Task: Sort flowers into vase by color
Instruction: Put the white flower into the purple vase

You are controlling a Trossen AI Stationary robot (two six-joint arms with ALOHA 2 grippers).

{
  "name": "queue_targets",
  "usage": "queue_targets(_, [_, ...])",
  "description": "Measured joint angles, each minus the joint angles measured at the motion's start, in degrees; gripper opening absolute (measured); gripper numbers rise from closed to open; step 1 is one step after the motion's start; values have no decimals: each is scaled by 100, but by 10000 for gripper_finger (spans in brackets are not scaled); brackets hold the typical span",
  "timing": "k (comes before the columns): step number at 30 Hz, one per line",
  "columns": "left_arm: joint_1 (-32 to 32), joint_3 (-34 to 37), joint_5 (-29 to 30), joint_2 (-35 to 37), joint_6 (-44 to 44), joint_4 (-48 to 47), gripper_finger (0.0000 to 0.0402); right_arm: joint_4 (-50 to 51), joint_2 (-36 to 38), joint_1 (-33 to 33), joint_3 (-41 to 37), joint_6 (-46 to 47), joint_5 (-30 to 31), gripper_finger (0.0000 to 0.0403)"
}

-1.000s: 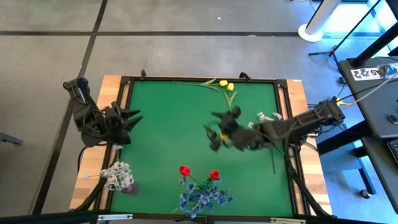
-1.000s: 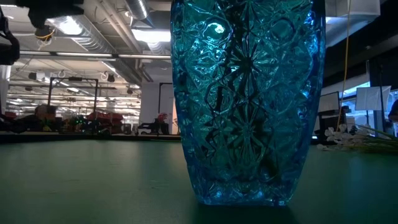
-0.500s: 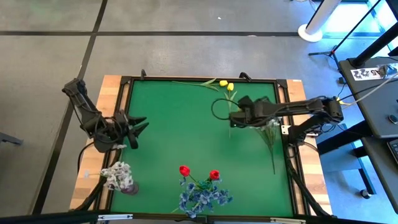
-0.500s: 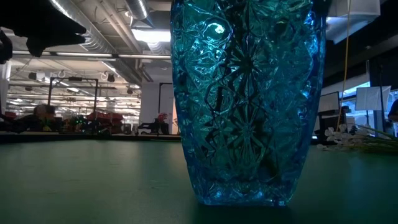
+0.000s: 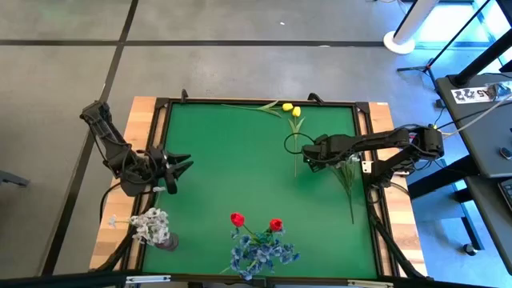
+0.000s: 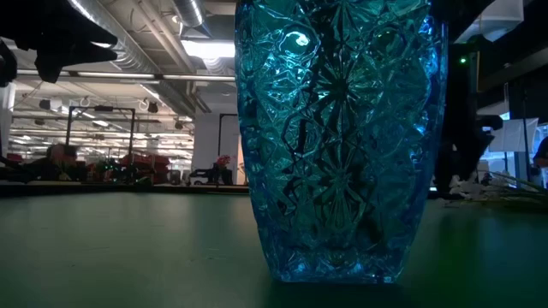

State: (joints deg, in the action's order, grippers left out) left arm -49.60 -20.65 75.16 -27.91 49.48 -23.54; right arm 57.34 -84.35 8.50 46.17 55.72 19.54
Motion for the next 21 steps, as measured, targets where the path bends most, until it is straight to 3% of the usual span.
queue_targets(11, [432, 905, -1276, -1318, -1648, 4274, 142, 880, 2, 185, -74, 238, -575, 279])
queue_targets(18, [886, 938, -1908, -2077, -1699, 4982, 142, 1606, 2, -433, -82, 747, -851, 279])
queue_targets(21, [970, 938, -2075, -2345, -1697, 5244, 142, 1468, 0, -685, -258, 1039, -914, 279])
